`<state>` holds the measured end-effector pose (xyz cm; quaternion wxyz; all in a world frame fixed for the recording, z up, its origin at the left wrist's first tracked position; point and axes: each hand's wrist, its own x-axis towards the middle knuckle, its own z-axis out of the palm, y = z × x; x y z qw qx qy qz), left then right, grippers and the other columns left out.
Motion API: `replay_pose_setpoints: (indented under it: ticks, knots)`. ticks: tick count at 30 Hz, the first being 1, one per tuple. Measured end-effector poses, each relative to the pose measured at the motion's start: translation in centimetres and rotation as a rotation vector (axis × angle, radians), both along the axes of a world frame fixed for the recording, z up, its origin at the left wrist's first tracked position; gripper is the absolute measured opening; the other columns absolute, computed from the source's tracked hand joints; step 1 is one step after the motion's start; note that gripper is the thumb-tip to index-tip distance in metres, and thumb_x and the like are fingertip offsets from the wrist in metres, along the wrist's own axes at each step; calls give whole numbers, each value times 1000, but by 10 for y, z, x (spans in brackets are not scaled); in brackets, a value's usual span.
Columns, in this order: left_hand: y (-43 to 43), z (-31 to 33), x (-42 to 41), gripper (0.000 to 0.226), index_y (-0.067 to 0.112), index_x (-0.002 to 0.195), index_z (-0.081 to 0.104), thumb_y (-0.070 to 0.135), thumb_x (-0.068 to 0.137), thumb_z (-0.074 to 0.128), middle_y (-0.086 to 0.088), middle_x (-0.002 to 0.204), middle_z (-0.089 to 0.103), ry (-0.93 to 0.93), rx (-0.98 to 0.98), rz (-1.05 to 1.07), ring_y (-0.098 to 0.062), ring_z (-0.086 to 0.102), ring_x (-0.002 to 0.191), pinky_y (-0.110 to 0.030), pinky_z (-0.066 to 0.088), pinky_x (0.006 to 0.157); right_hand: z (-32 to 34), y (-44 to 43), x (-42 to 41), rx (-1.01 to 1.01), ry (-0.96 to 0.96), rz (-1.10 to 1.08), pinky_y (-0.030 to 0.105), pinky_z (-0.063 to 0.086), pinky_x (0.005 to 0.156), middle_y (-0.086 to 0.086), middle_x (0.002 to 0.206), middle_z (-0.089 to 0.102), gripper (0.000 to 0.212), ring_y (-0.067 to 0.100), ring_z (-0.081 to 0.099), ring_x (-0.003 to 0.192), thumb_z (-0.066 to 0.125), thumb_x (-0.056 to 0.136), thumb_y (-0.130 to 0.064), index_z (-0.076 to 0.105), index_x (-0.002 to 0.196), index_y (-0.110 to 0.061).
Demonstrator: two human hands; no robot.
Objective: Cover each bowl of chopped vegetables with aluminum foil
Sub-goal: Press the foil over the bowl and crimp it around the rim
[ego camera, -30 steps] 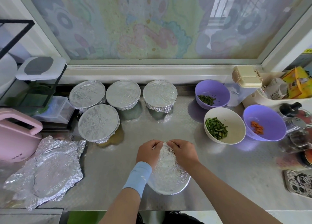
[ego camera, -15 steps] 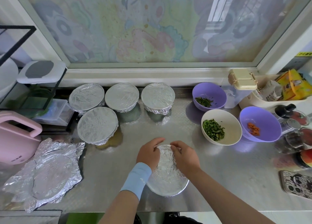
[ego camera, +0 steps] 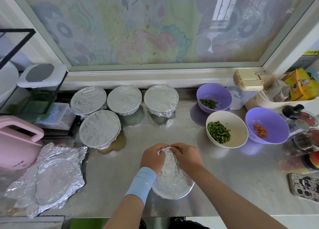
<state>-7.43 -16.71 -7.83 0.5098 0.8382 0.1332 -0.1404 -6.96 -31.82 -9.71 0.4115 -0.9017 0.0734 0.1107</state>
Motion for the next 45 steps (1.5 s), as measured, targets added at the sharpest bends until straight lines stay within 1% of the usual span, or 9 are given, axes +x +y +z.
replay_pose_setpoints:
  ticks: [2, 5, 17, 20, 24, 31, 36, 40, 45]
  knots:
    - [0, -4, 1, 21, 37, 95, 74, 24, 91, 57, 20, 94, 70, -7, 16, -10, 3, 62, 79, -8, 47, 67, -1, 0, 0, -4, 1, 5, 18, 49, 70, -21, 83, 71, 17, -2, 63, 78, 60, 91, -43, 74, 99, -38]
    - [0, -11, 5, 15, 31, 96, 75, 32, 91, 62, 19, 91, 71, -18, 56, -14, -1, 64, 89, -21, 50, 83, 0, 0, 4, 9, 35, 2, 23, 51, 70, -21, 79, 71, 16, -1, 63, 77, 59, 91, -43, 74, 94, -39]
    - [-1, -10, -1, 16, 31, 82, 70, 32, 88, 55, 15, 78, 69, 42, 153, 78, -7, 63, 75, -24, 51, 68, 8, -2, 15, 100, 136, 10, 21, 51, 67, -20, 74, 70, 4, -2, 61, 66, 71, 83, -40, 75, 84, -39]
    - [2, -13, 2, 18, 31, 92, 74, 26, 93, 56, 18, 87, 71, 51, -3, 9, -4, 64, 83, -19, 50, 75, 6, -1, 10, 147, 130, -27, 15, 44, 57, -19, 67, 69, 6, -2, 57, 58, 73, 84, -37, 77, 80, -36]
    - [3, -14, 4, 22, 23, 102, 75, 25, 97, 54, 11, 95, 72, 67, -24, -14, -8, 64, 89, -19, 45, 79, 8, -1, 12, 190, 118, -36, 10, 43, 59, -20, 72, 71, 6, -5, 61, 66, 74, 83, -33, 78, 79, -33]
    - [-6, -15, -14, 27, 23, 106, 72, 27, 100, 46, 12, 94, 68, 0, 102, 74, -3, 59, 83, -15, 41, 73, 9, -4, 16, 110, 156, 72, 10, 43, 69, -25, 82, 70, 8, -9, 62, 80, 70, 85, -38, 75, 91, -39]
    - [-5, -10, -6, 32, 27, 112, 72, 13, 95, 49, 19, 109, 66, -88, 142, -25, 2, 57, 103, -12, 40, 93, 9, -9, 9, 179, 138, 4, 20, 50, 70, -19, 77, 71, 10, 0, 64, 73, 69, 88, -29, 76, 85, -36]
    - [-12, -9, 1, 19, 25, 95, 76, 18, 92, 59, 19, 91, 71, -78, 36, -10, 5, 62, 86, -3, 42, 74, 7, -8, 8, 221, 134, -36, 20, 51, 72, -21, 78, 72, 10, -3, 64, 74, 71, 87, -28, 78, 86, -35]
    - [-13, -13, 1, 18, 24, 97, 74, 24, 96, 57, 15, 85, 69, -61, 102, 13, 2, 60, 78, -2, 39, 65, 8, -9, 10, 213, 130, -1, 16, 48, 74, -24, 79, 72, 10, -7, 64, 77, 70, 88, -29, 78, 89, -35]
